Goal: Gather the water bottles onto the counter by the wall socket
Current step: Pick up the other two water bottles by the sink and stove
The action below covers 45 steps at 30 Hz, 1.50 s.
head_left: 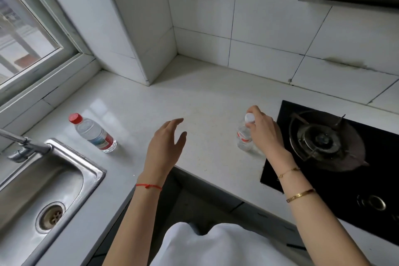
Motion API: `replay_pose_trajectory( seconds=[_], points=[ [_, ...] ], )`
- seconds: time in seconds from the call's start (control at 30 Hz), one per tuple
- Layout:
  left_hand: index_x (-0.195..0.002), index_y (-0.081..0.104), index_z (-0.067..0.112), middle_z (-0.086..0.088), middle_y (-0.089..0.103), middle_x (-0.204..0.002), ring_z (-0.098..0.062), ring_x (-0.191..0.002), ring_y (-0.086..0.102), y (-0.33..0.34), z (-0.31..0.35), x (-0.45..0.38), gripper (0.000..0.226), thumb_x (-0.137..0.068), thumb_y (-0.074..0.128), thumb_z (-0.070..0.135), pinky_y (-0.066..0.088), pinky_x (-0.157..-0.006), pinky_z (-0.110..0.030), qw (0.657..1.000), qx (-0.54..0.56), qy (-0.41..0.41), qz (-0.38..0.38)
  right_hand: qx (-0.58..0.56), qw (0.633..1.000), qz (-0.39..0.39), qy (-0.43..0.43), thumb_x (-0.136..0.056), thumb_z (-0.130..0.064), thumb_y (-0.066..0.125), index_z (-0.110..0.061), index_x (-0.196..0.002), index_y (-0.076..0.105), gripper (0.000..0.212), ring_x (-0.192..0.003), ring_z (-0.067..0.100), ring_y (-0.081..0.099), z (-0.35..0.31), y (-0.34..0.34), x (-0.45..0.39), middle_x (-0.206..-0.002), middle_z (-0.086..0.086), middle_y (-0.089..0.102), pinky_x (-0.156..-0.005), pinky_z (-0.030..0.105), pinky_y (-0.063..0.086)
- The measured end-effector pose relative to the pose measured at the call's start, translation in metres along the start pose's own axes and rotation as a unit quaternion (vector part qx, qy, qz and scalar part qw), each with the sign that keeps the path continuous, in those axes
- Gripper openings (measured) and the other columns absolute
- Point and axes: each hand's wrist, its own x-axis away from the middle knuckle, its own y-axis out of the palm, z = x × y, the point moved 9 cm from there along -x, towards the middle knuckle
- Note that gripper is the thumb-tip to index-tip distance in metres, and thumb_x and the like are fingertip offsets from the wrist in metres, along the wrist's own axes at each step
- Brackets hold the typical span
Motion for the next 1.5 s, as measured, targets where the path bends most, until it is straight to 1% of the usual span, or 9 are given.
replay_pose_trajectory(
  seconds=[0.17, 0.37, 0.53, 0.8, 0.93, 1.1, 1.2, 1.33, 1.5],
  points=[
    [-0.132, 0.049, 0.019, -0.004, 0.055, -0.134, -0.022, -0.120, 0.054, -0.041, -0.052, -0.004, 0.041, -0.092, 0.055, 0.024, 0.045, -0.100, -0.035, 0.997, -0.020, -0.055, 0.052, 0.001, 0.996, 0.039, -0.084, -0.088, -0.014, 0.051, -0.025, -0.101, 0.043, 0.019, -0.065, 0.027, 0.046, -0.068, -0.001, -0.009, -0.088, 0.005, 0.064, -0.059, 0.030, 0.033],
    [-0.129, 0.052, 0.013, -0.011, 0.057, -0.130, -0.031, -0.114, 0.056, -0.106, -0.132, -0.002, 0.040, -0.089, 0.057, 0.017, 0.047, -0.094, -0.043, 0.980, -0.049, -0.134, 0.135, -0.063, 0.990, 0.013, -0.128, -0.086, -0.013, 0.055, -0.030, -0.099, 0.045, 0.024, -0.068, 0.025, 0.047, -0.152, 0.032, -0.018, -0.089, 0.003, 0.065, -0.059, 0.029, 0.036],
    [-0.126, 0.051, 0.007, -0.015, 0.054, -0.131, -0.036, -0.120, 0.046, -0.144, -0.196, -0.005, 0.043, -0.084, 0.058, 0.010, 0.040, -0.099, -0.045, 0.970, -0.077, -0.165, 0.159, -0.071, 0.985, -0.011, -0.160, -0.087, -0.015, 0.055, -0.031, -0.098, 0.044, 0.022, -0.067, 0.024, 0.046, -0.212, 0.069, -0.017, -0.087, 0.003, 0.064, -0.059, 0.028, 0.035],
    [-0.133, 0.042, 0.010, -0.016, 0.050, -0.132, -0.037, -0.117, 0.043, -0.148, -0.265, -0.039, 0.051, -0.085, 0.059, 0.011, 0.040, -0.096, -0.045, 0.977, -0.068, -0.185, 0.078, -0.056, 0.985, -0.021, -0.160, -0.087, -0.015, 0.058, -0.029, -0.098, 0.044, 0.023, -0.066, 0.023, 0.045, -0.263, 0.107, -0.019, -0.087, 0.003, 0.064, -0.054, 0.026, 0.031],
    [-0.115, 0.046, 0.010, -0.016, 0.060, -0.111, -0.035, -0.101, 0.052, -0.148, -0.274, -0.052, 0.039, -0.081, 0.064, 0.009, 0.043, -0.079, -0.040, 0.982, -0.033, -0.170, 0.077, -0.043, 0.987, -0.019, -0.155, -0.087, -0.015, 0.058, -0.030, -0.098, 0.044, 0.023, -0.063, 0.020, 0.045, -0.275, 0.115, -0.020, -0.083, 0.001, 0.061, -0.045, 0.016, 0.022],
    [-0.097, 0.053, 0.012, -0.012, 0.066, -0.094, -0.031, -0.083, 0.058, -0.156, -0.275, -0.057, 0.027, -0.075, 0.068, 0.007, 0.050, -0.071, -0.040, 0.982, 0.000, -0.158, 0.102, -0.030, 0.989, -0.030, -0.145, -0.088, -0.013, 0.058, -0.030, -0.099, 0.043, 0.026, -0.066, 0.019, 0.048, -0.278, 0.122, -0.018, -0.085, 0.001, 0.061, -0.045, 0.016, 0.025],
    [-0.096, 0.057, 0.012, -0.012, 0.068, -0.091, -0.029, -0.081, 0.061, -0.154, -0.263, -0.054, 0.028, -0.072, 0.071, 0.005, 0.053, -0.071, -0.039, 0.986, 0.011, -0.133, 0.101, -0.025, 0.990, -0.028, -0.135, -0.088, -0.014, 0.059, -0.030, -0.100, 0.044, 0.025, -0.066, 0.018, 0.049, -0.277, 0.120, -0.015, -0.086, 0.002, 0.062, -0.046, 0.018, 0.028],
    [-0.097, 0.059, 0.012, -0.009, 0.068, -0.089, -0.026, -0.081, 0.061, -0.156, -0.235, -0.050, 0.032, -0.070, 0.074, 0.005, 0.053, -0.071, -0.036, 0.990, 0.027, -0.085, 0.111, -0.034, 0.991, -0.020, -0.128, -0.088, -0.016, 0.061, -0.028, -0.102, 0.045, 0.024, -0.066, 0.016, 0.050, -0.273, 0.111, -0.008, -0.086, 0.001, 0.062, -0.046, 0.013, 0.027],
    [-0.109, 0.064, 0.013, -0.007, 0.070, -0.098, -0.024, -0.088, 0.063, -0.146, -0.194, -0.049, 0.039, -0.072, 0.076, 0.009, 0.055, -0.080, -0.038, 0.996, 0.049, -0.030, 0.067, -0.045, 0.994, 0.011, -0.094, -0.087, -0.016, 0.062, -0.027, -0.106, 0.048, 0.026, -0.065, 0.015, 0.050, -0.257, 0.090, 0.011, -0.081, -0.003, 0.058, -0.048, 0.011, 0.025]
  ],
)
